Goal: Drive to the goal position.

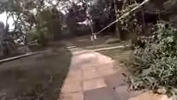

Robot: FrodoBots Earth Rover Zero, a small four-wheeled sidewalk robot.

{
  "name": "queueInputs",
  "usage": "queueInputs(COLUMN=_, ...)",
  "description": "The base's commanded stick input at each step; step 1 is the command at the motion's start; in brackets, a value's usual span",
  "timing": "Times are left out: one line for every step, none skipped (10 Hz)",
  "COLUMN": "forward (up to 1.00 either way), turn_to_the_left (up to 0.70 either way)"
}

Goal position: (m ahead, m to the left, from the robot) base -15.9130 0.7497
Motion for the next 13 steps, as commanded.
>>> queueInputs(forward=1.00, turn_to_the_left=0.00)
queueInputs(forward=1.00, turn_to_the_left=0.00)
queueInputs(forward=1.00, turn_to_the_left=0.00)
queueInputs(forward=1.00, turn_to_the_left=0.00)
queueInputs(forward=1.00, turn_to_the_left=0.00)
queueInputs(forward=1.00, turn_to_the_left=0.00)
queueInputs(forward=1.00, turn_to_the_left=0.00)
queueInputs(forward=1.00, turn_to_the_left=0.00)
queueInputs(forward=1.00, turn_to_the_left=0.00)
queueInputs(forward=1.00, turn_to_the_left=0.00)
queueInputs(forward=1.00, turn_to_the_left=0.00)
queueInputs(forward=0.27, turn_to_the_left=0.00)
queueInputs(forward=0.00, turn_to_the_left=0.00)
